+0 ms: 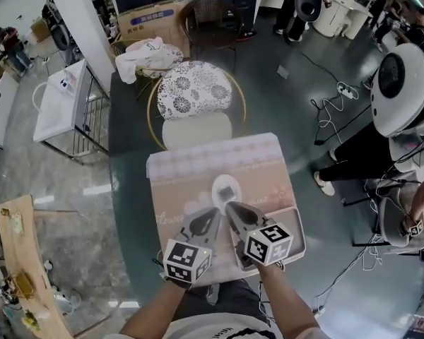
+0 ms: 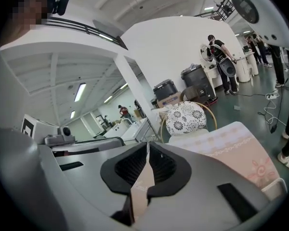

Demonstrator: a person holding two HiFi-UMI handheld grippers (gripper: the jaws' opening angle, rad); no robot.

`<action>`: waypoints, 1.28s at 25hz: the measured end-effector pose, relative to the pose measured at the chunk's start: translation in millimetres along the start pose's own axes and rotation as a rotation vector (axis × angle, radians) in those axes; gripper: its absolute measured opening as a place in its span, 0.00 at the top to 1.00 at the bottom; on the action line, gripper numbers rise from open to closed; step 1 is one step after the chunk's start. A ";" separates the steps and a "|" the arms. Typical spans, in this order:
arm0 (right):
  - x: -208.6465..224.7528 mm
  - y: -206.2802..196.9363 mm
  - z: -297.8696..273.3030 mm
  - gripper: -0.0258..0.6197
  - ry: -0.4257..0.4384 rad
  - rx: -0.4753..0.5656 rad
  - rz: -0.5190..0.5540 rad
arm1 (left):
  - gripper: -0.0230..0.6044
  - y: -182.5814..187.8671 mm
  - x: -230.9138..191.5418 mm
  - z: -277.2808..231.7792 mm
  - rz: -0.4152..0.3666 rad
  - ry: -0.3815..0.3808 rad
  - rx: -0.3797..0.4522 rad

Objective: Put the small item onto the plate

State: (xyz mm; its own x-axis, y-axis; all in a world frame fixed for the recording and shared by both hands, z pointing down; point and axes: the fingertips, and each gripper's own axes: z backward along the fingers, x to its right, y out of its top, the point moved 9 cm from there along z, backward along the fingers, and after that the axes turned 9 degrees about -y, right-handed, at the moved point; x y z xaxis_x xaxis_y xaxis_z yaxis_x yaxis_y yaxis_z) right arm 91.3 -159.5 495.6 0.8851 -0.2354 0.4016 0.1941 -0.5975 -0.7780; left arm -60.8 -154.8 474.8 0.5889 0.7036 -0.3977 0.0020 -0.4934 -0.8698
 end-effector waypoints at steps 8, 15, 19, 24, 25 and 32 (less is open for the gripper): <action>-36.1 27.9 45.6 0.93 -0.023 0.122 0.063 | 0.96 32.8 30.5 35.6 -0.026 -0.021 0.049; -59.5 50.7 88.4 0.94 -0.033 0.229 0.101 | 0.96 54.7 66.1 56.8 -0.080 -0.072 0.094; -70.5 62.8 105.0 0.94 -0.037 0.277 0.119 | 0.96 66.9 79.5 65.6 -0.107 -0.090 0.125; -81.5 61.8 118.2 0.94 -0.036 0.299 0.127 | 0.96 74.1 89.2 77.7 -0.129 -0.091 0.152; -83.8 60.9 119.6 0.94 -0.035 0.301 0.130 | 0.96 74.4 89.9 79.9 -0.131 -0.090 0.156; -95.4 59.1 127.8 0.94 -0.036 0.309 0.145 | 0.96 75.0 94.6 91.9 -0.140 -0.092 0.168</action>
State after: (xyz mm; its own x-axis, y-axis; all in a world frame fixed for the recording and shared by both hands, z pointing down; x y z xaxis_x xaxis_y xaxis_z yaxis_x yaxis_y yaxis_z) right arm 72.4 -74.4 349.6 0.9263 -0.2702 0.2627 0.1791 -0.2977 -0.9377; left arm -79.2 -78.3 345.0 0.5159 0.8066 -0.2886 -0.0606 -0.3016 -0.9515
